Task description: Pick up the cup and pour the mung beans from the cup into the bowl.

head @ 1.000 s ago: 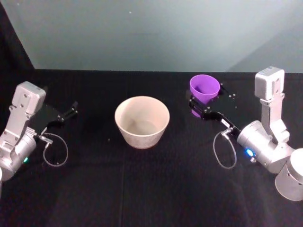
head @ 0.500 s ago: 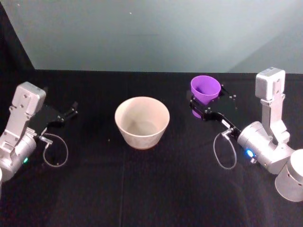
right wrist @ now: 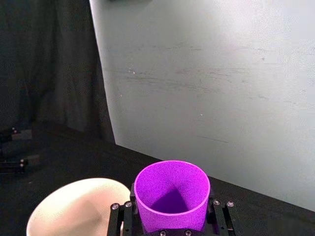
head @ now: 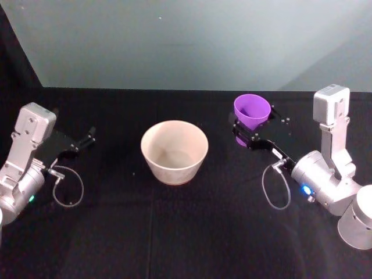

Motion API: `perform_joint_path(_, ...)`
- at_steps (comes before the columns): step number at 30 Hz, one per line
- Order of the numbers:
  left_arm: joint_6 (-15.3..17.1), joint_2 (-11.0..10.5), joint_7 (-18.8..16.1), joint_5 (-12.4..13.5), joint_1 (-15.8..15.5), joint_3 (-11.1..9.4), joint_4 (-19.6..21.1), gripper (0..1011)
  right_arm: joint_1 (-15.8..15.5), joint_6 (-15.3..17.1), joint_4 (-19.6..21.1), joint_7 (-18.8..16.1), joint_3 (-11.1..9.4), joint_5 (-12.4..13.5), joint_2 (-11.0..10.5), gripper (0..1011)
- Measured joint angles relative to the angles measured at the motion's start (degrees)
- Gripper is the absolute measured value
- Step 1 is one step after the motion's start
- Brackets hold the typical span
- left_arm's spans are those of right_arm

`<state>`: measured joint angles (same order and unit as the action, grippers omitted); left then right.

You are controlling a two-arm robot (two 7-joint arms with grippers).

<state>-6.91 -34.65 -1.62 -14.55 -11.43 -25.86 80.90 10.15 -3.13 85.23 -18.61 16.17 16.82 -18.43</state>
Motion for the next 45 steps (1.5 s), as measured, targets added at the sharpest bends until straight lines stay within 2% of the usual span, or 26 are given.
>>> perform_joint_path(45, 0.0, 0.0, 0.0, 0.0, 0.0, 0.0, 0.0, 1000, 0.0, -0.1, 0.0, 0.0, 0.0, 0.0, 0.0, 734)
